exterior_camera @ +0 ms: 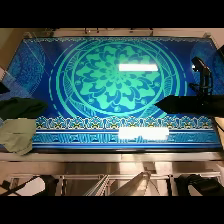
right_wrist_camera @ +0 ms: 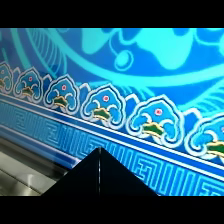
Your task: Fold the shirts.
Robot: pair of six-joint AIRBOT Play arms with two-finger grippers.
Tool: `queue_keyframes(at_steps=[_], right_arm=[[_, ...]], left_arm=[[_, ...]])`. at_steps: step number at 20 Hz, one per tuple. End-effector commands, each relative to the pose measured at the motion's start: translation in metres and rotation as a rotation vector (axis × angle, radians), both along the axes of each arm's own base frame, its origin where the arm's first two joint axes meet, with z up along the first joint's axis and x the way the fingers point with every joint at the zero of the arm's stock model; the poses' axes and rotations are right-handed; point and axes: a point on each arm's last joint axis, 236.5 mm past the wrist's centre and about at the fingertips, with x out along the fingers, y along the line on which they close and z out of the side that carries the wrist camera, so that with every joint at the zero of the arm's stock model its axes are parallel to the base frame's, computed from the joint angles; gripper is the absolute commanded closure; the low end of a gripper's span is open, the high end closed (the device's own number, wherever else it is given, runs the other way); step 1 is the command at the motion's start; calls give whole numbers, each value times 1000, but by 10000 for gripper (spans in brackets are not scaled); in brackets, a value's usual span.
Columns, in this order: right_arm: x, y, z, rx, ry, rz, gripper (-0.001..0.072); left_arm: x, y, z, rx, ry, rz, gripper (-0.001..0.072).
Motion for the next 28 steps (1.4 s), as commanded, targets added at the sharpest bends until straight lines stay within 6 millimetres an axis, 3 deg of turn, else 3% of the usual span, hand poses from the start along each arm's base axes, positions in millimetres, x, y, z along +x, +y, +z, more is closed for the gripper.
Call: queue_keyframes(at_steps=[1,4,7,11,12,13,15,17,18,20,21,23,24,25,26,28], right_arm=[[0,0,0,0,1,1,686],[0,0,0,0,0,0,686],[2,0,0,1,-3,-3,687],[2,0,0,1,-2,-3,686],[2,0,0,1,-2,-3,686],[2,0,0,1,-2,-3,686],[2,0,0,1,-3,-3,686],[2,0,0,1,-3,-4,687],[2,0,0,1,-2,-3,687],[2,0,0,1,-2,-3,686],[2,0,0,1,-2,-3,686],[2,0,0,1,-2,-3,686],[2,0,0,1,-2,-3,686],[2,0,0,1,-2,-3,686],[2,0,0,1,-3,-4,686],[2,0,0,1,-2,-3,686]], left_arm=[[-16,71,-57,-7,131,113,-10],[-17,77,-103,-51,213,42,-9],[-6,60,-144,-151,241,-40,-8],[6,46,-179,-176,279,-88,10],[14,43,-183,-163,270,-99,70],[23,40,-183,-144,252,-110,200],[42,25,-177,-117,206,-164,703],[72,-11,-145,-164,102,-243,683],[90,-39,-115,-207,26,-301,683],[114,-109,-39,-318,-127,-444,683],[116,-151,3,-375,-199,-538,683],[97,-245,90,-500,-337,-762,682],[78,-290,127,-553,-395,-874,682],[60,-324,149,-565,-425,-964,681],[44,-356,159,-555,-434,-1044,681],[16,-406,150,-544,-374,-1151,681]])
